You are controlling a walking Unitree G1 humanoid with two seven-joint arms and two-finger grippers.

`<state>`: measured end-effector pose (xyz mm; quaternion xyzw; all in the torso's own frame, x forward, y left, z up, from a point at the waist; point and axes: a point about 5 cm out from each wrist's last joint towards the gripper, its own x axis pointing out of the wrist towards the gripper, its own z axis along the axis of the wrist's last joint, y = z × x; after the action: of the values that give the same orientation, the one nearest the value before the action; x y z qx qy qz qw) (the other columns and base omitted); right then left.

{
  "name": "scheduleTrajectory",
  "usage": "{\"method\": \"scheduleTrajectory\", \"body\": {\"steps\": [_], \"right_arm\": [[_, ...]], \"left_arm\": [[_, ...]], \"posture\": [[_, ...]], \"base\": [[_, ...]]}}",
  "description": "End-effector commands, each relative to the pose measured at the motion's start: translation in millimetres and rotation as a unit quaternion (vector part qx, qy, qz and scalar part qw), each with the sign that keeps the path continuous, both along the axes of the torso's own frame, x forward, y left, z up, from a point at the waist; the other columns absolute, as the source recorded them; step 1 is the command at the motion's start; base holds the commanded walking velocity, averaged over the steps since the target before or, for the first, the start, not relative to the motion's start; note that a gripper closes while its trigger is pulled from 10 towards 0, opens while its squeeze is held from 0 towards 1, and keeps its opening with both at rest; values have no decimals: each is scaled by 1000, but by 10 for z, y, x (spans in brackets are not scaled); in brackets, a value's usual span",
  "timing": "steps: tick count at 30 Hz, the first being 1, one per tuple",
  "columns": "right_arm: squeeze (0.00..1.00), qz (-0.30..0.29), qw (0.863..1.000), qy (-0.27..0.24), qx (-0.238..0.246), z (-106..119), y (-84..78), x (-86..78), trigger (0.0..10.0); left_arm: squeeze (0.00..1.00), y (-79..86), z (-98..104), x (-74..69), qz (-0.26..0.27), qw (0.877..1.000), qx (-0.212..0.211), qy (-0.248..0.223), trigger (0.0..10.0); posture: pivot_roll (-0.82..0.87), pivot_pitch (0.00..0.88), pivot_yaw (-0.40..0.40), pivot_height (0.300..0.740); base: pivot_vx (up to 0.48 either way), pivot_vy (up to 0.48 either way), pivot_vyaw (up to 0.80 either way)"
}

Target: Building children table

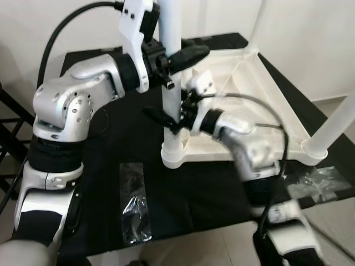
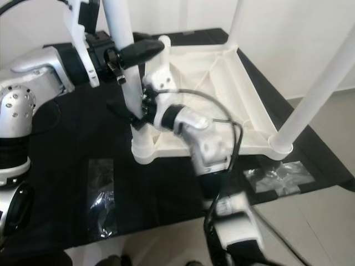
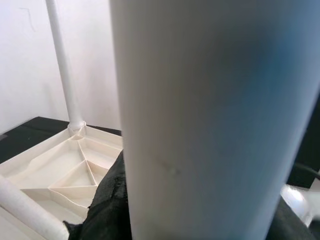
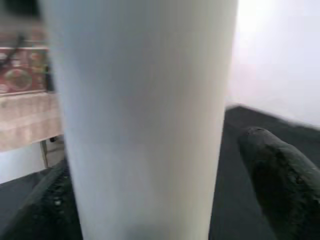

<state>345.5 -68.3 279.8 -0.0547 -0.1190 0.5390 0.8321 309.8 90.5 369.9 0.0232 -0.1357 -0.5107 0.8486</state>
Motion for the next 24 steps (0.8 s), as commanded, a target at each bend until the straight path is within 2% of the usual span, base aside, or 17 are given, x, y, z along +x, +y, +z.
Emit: {"method": "scheduleTrajectory", "body": {"steps": [1,2,5,11,12,13,14,24], "right_arm": [[0,47,999,8,-12,-63,1,-3,10000],[0,94,995,12,-40,-89,-69,16,10000],[0,130,987,40,-90,-210,-161,124,10000],[0,159,981,66,-90,-252,-175,159,10000],[0,159,981,72,-91,-279,-188,177,4980],[0,159,981,72,-91,-279,-188,177,4980],[0,163,979,79,-90,-304,-203,191,0],[0,189,973,72,-112,-354,-268,232,0]], "left_arm": [[0,-76,-89,-1,-16,1000,16,18,0],[0,-79,-90,-10,-18,1000,17,18,0],[0,-93,-92,-42,-26,999,20,18,0],[0,-101,-97,-64,-33,999,22,19,0],[0,-105,-99,-66,-34,999,23,19,0],[0,-105,-99,-66,-34,999,23,19,0],[0,-109,-101,-69,-36,999,24,19,0],[0,-139,-129,-94,-48,998,33,14,0]], "posture": [[71,167,22,740],[75,170,24,740],[86,173,24,740],[89,177,25,740],[89,177,25,740],[89,177,25,740],[93,177,23,740],[89,173,27,740]], "base": [[0,0,0],[0,0,0],[0,0,0],[0,0,0],[0,0,0],[0,0,0],[0,0,0],[0,0,0]]}}
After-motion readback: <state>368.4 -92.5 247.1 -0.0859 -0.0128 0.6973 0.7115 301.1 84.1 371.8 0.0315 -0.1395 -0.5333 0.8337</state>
